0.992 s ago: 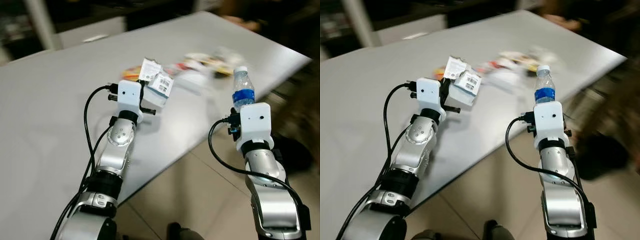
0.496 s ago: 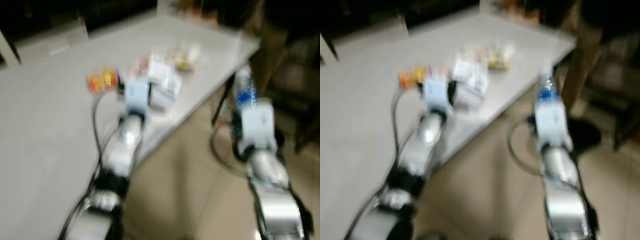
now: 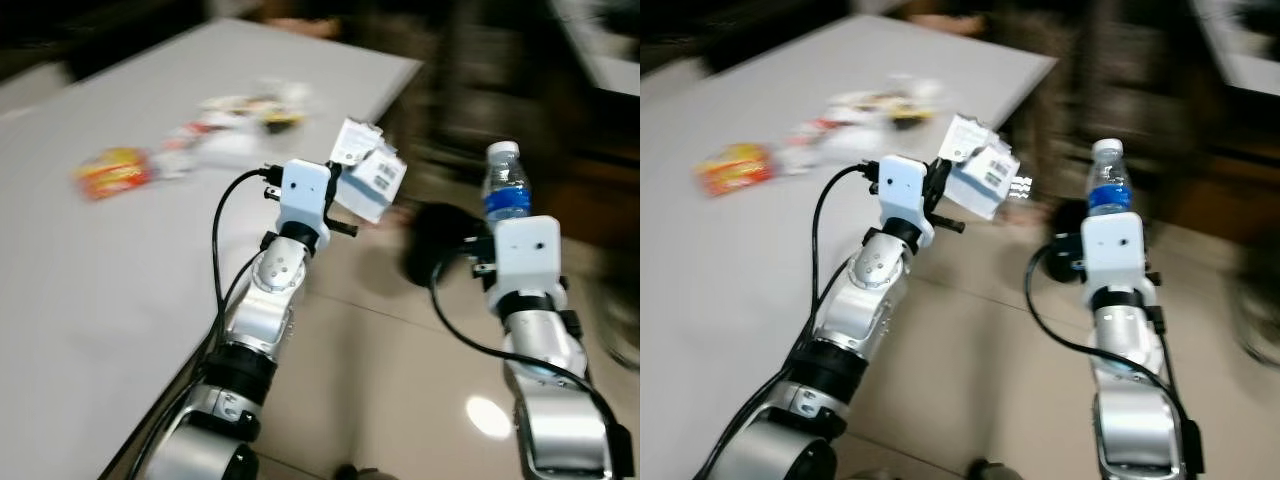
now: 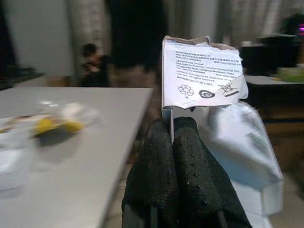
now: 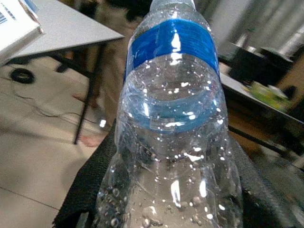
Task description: Picking trash to rubbish bin
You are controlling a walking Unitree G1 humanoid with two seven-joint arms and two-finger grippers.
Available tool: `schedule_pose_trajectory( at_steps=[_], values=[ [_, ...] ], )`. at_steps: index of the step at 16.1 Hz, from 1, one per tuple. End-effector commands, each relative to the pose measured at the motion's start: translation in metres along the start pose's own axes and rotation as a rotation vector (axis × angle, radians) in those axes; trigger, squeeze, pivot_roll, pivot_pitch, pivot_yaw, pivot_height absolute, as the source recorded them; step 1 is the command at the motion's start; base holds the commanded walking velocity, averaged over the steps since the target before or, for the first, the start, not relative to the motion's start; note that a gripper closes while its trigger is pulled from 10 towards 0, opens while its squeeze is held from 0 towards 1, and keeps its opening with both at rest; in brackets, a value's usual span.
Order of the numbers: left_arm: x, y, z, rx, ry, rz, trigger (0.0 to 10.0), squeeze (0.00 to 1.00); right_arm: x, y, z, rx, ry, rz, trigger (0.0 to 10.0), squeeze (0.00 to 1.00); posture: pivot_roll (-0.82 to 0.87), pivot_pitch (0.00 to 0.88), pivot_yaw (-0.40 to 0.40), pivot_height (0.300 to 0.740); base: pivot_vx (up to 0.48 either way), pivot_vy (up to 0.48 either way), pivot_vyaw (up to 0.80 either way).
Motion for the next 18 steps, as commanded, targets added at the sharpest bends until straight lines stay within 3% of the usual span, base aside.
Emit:
schedule_pose_trajectory(
  at_steps=[1,7,11,18],
  values=[
    [-0.002,0.002,0.0,-0.002,-0.013,-0.011,0.0,0.0,-0.004,0.002,-0.001,-0.004,-0.014,0.001,10.0,0.0,0.08,0.075,-0.019,0.74,0.0,0.0,-0.78],
    [-0.007,0.0,0.002,0.011,-0.037,-0.013,0.0,0.0,-0.007,0.002,-0.003,-0.01,-0.03,0.001,10.0,0.0,0.07,0.067,-0.008,0.74,0.0,0.0,-0.78],
    [-0.009,-0.003,0.003,0.025,-0.054,-0.013,0.0,0.0,-0.005,0.006,-0.004,-0.031,-0.023,0.0,10.0,0.0,0.07,0.067,-0.004,0.74,0.0,0.0,0.0],
    [-0.013,-0.005,0.003,0.033,-0.078,-0.009,0.0,0.0,0.001,0.008,-0.005,-0.038,-0.006,0.0,10.0,0.0,0.07,0.073,0.003,0.74,0.394,0.0,0.0]
  ],
)
Point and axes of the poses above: a point about 5 cm out from each wrist's last joint towards the gripper, its own z axis pointing out of the wrist towards the gripper, its own y axis along the axis of the wrist's last joint, x = y × z, the point moved 4 cm from there along z, pointing out of the wrist towards the gripper, and after that the axes turned 5 degrees about -z, right-handed, at the moved point
